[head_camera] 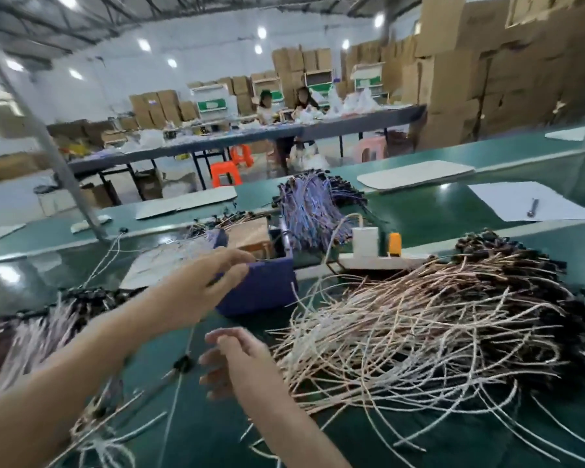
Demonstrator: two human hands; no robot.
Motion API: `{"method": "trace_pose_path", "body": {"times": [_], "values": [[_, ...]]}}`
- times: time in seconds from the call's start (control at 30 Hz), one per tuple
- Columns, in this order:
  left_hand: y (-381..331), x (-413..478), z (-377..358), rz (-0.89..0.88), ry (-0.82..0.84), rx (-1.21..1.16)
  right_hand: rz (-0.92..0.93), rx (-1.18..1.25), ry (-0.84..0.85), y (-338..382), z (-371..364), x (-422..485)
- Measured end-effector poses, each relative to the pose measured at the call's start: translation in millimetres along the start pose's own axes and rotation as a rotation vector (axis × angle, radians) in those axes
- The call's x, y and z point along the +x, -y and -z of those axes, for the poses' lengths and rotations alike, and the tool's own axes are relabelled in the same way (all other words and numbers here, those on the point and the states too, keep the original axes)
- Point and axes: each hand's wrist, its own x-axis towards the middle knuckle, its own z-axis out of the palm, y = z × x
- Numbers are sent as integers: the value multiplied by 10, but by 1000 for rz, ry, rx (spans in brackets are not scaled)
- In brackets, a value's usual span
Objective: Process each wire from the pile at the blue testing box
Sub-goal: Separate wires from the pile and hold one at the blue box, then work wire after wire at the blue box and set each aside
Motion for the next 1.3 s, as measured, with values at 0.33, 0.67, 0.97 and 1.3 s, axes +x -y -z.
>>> {"method": "trace_pose_path", "body": {"times": [0.33, 0.67, 0.97, 1.3], "values": [[1782, -1836, 174, 666, -67, 242, 64, -298, -200, -184, -376, 264], [1402, -1436, -333, 401, 235, 421, 38, 5, -81, 429, -220, 133], [575, -1009, -260, 359, -242, 165, 124, 318, -49, 463, -184, 107], [550, -859, -558, 167, -365, 226, 308, 631, -197, 493, 350, 36]]}}
